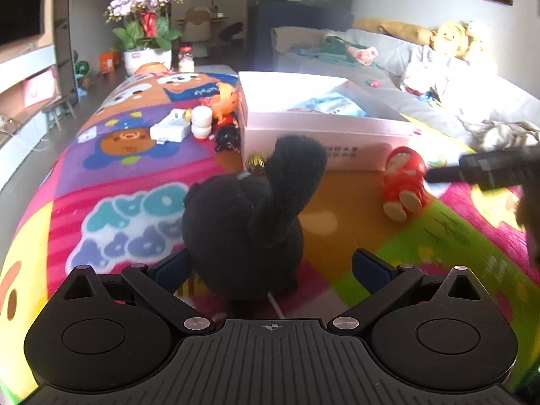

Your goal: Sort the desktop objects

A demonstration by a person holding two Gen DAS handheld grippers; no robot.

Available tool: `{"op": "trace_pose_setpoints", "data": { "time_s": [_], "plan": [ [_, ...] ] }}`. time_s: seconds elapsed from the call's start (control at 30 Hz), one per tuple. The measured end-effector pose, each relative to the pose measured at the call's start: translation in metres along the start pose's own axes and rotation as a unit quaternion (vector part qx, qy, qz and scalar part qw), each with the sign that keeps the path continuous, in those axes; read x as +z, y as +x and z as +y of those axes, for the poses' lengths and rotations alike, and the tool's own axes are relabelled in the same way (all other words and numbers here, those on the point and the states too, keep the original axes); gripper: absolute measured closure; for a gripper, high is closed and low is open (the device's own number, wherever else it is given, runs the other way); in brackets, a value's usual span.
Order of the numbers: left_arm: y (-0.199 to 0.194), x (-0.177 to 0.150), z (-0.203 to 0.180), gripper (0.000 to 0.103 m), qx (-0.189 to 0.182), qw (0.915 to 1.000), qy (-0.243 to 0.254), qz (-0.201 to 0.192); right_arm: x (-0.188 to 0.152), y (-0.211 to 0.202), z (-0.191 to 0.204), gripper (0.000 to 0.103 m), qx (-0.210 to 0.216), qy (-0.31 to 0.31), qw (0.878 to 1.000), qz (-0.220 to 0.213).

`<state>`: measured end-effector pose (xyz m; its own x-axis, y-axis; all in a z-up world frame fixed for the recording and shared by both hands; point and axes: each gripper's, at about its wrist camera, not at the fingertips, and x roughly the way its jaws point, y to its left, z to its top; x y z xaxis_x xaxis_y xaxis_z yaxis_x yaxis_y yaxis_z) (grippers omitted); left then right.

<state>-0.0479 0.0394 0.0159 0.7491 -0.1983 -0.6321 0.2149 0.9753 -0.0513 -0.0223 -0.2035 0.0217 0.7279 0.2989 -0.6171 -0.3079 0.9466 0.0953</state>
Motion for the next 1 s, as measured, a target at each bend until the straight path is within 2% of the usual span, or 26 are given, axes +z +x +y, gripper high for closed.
{"op": "trace_pose_setpoints", "data": {
  "time_s": [0.1,0.27,0.53,0.6,0.67,0.73,0.83,0.9,1.0],
  "plan": [
    [0.014,0.008,-0.004,0.000,-0.002,0.9999,0.013,-0.004,-0.015,0.006,-0.004,0.002,0.009,0.021,1.000,0.021],
    [0.035,0.022,-0.007,0.000,-0.037,0.9983,0.038,-0.022,-0.027,0.014,0.000,0.000,0.005,0.026,0.999,0.036],
    [0.025,0.006,-0.008,0.000,-0.007,0.9985,0.053,-0.011,-0.029,0.020,0.009,0.000,-0.018,0.015,0.999,0.047],
    [0.018,0.002,-0.005,0.000,0.001,0.9989,0.045,-0.014,-0.025,0.023,0.014,0.000,-0.022,-0.022,0.997,0.068],
    [0.013,0.000,-0.001,0.000,0.003,0.9993,0.035,-0.015,-0.018,0.023,0.014,0.000,0.017,-0.037,0.996,0.080],
    [0.012,-0.003,0.002,0.000,0.003,0.9996,0.025,-0.011,-0.010,0.016,0.010,0.000,0.039,-0.011,0.998,0.047],
    [0.014,-0.002,0.004,0.000,0.002,0.9998,0.017,-0.008,0.006,0.017,0.014,0.000,0.035,-0.017,0.999,0.011],
    [0.016,-0.003,0.003,0.000,-0.002,0.9998,0.019,0.002,0.014,0.028,0.014,0.000,0.035,-0.009,0.999,0.007],
    [0.017,-0.004,0.003,0.000,-0.010,0.9998,0.017,0.007,0.024,0.052,0.013,0.004,0.033,0.015,0.999,0.028]
  ]
}}
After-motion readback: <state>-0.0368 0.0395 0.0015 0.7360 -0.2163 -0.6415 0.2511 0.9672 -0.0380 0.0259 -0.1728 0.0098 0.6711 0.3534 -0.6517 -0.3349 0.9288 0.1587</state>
